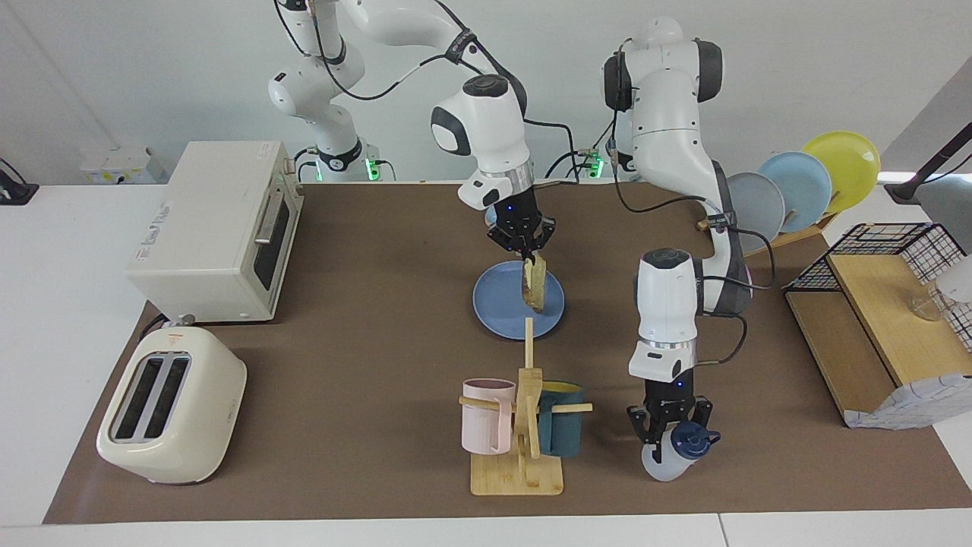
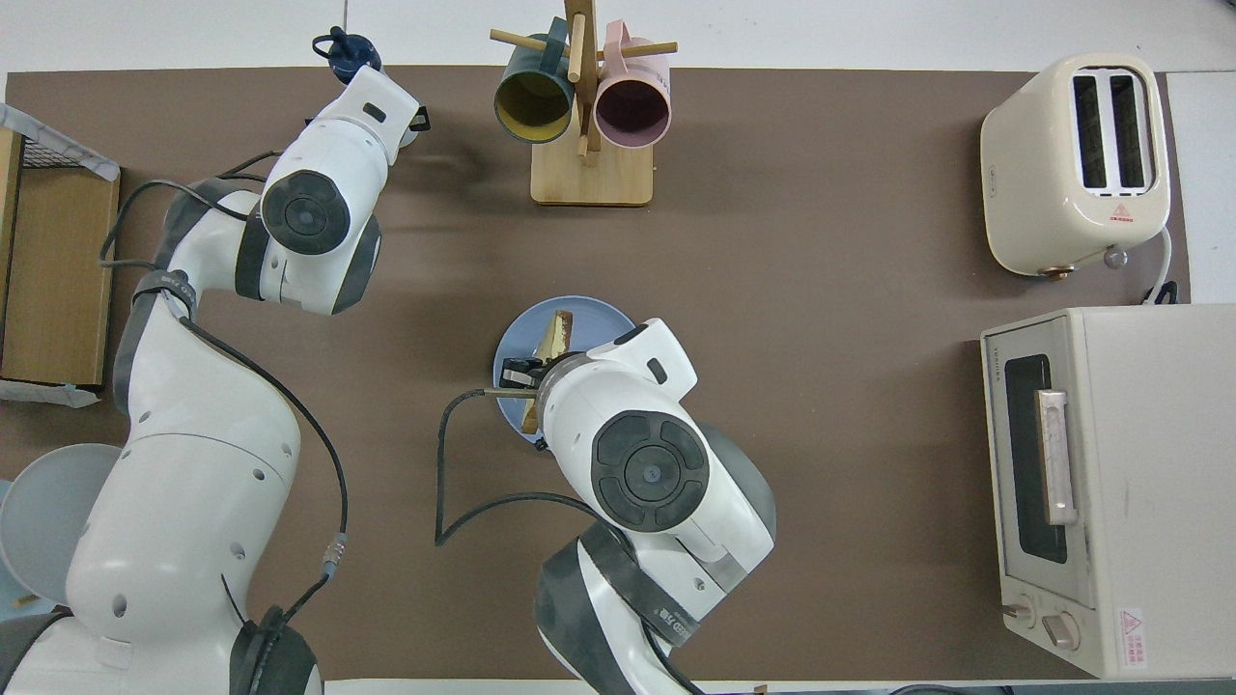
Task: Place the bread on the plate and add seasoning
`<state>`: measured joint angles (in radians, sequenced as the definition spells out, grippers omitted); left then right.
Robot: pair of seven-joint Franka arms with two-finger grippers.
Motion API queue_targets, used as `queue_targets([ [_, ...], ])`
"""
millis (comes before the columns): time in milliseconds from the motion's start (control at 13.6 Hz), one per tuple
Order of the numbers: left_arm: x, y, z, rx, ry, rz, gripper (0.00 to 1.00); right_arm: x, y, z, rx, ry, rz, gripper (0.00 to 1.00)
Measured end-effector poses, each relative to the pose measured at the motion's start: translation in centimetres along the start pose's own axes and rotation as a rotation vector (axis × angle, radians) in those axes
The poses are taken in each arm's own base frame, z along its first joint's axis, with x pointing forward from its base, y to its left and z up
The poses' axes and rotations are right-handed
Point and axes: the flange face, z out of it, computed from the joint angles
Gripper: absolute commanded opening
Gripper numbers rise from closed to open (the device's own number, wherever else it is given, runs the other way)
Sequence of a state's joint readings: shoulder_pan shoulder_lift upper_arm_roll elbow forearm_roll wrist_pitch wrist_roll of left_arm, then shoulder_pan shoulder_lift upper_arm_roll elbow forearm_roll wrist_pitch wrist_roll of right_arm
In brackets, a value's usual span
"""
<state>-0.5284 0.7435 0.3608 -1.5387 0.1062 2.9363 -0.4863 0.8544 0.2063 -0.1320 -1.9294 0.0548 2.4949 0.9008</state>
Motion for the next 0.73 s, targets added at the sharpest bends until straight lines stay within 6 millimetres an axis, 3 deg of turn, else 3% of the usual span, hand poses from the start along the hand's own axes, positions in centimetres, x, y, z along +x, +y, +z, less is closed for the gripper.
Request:
queue_targets([
  [294,3.6,-1.9,-2.3,-0.046,-0.13,0.018,0.0,0.5,4.1,1.7,-0.007,0.016,0.044,0.0],
  [588,8.2,-5.0,-8.5,-0.1,-0.199,0.258,0.0,0.3,7.8,3.1,-0.03,0.013,0.08,0.0],
  [661,8.8,-5.1,-10.3,-0.111,-0.226,0.324,0.0,0.2,8.1,3.2,-0.027,0.016,0.085,0.28],
  [734,9.3,-5.1,-12.2,-0.124,-0.255,0.387,0.0,0.2,8.2,3.1,-0.025,0.017,0.095,0.99],
])
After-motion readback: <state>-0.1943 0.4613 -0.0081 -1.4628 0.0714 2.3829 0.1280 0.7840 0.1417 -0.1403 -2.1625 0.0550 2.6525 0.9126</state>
